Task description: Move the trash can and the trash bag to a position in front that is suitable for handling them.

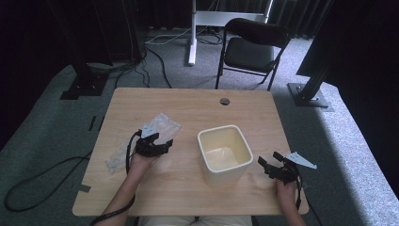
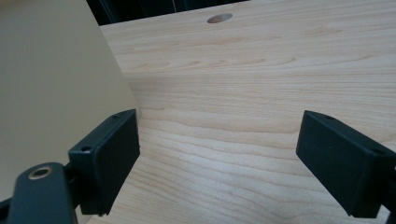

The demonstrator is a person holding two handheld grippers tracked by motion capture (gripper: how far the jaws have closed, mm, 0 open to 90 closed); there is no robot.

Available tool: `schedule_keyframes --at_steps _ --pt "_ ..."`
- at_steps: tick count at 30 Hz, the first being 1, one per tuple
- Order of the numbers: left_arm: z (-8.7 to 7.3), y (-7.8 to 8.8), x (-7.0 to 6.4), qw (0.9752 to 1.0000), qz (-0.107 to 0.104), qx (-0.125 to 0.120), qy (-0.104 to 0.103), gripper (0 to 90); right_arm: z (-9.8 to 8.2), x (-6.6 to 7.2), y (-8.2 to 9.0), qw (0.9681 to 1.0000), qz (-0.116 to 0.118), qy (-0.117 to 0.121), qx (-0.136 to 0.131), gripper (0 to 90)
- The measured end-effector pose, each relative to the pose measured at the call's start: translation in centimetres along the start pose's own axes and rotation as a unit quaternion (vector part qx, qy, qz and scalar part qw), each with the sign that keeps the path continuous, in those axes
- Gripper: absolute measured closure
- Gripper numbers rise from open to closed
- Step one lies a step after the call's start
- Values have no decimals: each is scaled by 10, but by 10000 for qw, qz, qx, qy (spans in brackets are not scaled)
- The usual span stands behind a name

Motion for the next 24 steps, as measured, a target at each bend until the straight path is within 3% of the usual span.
schedule_keyframes --at_steps 3,6,9,11,13,15,24 --pt "7 -9 3 10000 18 5 11 296 0 0 0 10000 19 -16 4 128" --pt "14 -29 11 9995 283 104 88 295 0 0 0 10000 79 -36 28 128" --pt "14 -38 13 9991 374 172 86 295 0 -1 0 9999 104 -105 22 128" --pt "12 -52 20 9978 582 306 98 295 0 -1 0 9999 122 -104 24 128" --pt "10 -60 24 9973 585 360 240 295 0 0 0 9999 131 -75 31 128" --pt "5 -68 27 9963 688 485 195 295 0 0 0 9999 141 -72 34 128" --pt "-10 -82 31 9942 797 700 189 296 0 -1 0 9997 189 -121 48 128"
Point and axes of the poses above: each handheld gripper's, and its own axes: y roughly backward along the jaws, z roughly out of its top, x roughly to its left, the point moved 9 cm from there along -y, roughly forward along the jaws, and after that the axes turned 11 degrees about -y, right-handed, at the moved point
